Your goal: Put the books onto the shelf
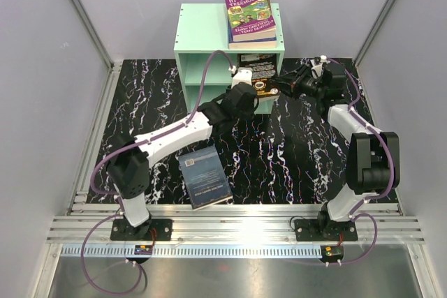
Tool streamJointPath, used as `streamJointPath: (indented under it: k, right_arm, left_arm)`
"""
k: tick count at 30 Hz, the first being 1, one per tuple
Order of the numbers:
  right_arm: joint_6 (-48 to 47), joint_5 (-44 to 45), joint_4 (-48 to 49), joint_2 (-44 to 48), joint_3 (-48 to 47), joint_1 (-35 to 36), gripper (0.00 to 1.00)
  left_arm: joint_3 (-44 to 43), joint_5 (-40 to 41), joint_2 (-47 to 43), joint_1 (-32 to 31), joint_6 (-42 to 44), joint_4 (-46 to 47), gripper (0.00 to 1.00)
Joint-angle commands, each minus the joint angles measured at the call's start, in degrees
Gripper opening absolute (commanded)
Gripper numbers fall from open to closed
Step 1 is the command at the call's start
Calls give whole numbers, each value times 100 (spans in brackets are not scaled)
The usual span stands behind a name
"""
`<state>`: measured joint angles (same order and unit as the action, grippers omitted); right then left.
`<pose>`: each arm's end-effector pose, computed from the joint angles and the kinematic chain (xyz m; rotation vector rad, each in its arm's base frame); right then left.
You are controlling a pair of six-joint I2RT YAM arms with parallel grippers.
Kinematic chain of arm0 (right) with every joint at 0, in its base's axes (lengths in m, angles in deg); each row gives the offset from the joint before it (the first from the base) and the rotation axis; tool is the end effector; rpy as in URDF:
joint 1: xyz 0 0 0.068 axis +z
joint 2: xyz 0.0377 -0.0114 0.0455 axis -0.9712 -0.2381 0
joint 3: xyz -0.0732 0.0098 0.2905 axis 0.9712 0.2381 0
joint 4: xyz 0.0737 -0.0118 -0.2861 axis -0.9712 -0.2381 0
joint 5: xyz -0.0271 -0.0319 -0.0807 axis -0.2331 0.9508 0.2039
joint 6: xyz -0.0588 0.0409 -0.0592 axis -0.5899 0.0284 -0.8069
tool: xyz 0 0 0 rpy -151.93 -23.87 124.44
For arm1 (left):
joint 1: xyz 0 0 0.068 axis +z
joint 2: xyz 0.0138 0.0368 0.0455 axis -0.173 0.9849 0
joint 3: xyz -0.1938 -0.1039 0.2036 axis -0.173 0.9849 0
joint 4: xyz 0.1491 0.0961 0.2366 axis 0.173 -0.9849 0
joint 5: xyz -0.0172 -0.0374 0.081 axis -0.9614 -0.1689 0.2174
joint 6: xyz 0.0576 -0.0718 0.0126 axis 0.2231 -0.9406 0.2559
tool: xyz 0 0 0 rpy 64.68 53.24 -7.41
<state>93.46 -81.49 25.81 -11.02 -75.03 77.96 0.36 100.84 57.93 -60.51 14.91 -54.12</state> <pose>0.4452 0.0746 0.2773 0.5204 1.9528 1.5795 0.3404 -0.3557 0.2984 0.1622 2.1220 -0.3191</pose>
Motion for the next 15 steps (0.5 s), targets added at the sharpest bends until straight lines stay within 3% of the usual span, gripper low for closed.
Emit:
streamJointPath:
  k: [1,3,8,12,15]
  right_arm:
    - [306,-98,660,80,-156,-147,27]
    - [306,-133,721,54,-68,-147,36]
    - [350,-186,879,-25,134,-121,43]
    - [368,-213,985,-25,240,-112,61]
    - [351,-239,1003,1,328,-112,65]
  left_arm:
    - [-453,-240,134,27,83,443,42]
    - [-550,-275,213,80,65,408,42]
    - [-866,-328,345,168,65,321,42]
    - [-1183,-310,547,194,92,224,42]
    - [-1525,-319,748,229,127,74,42]
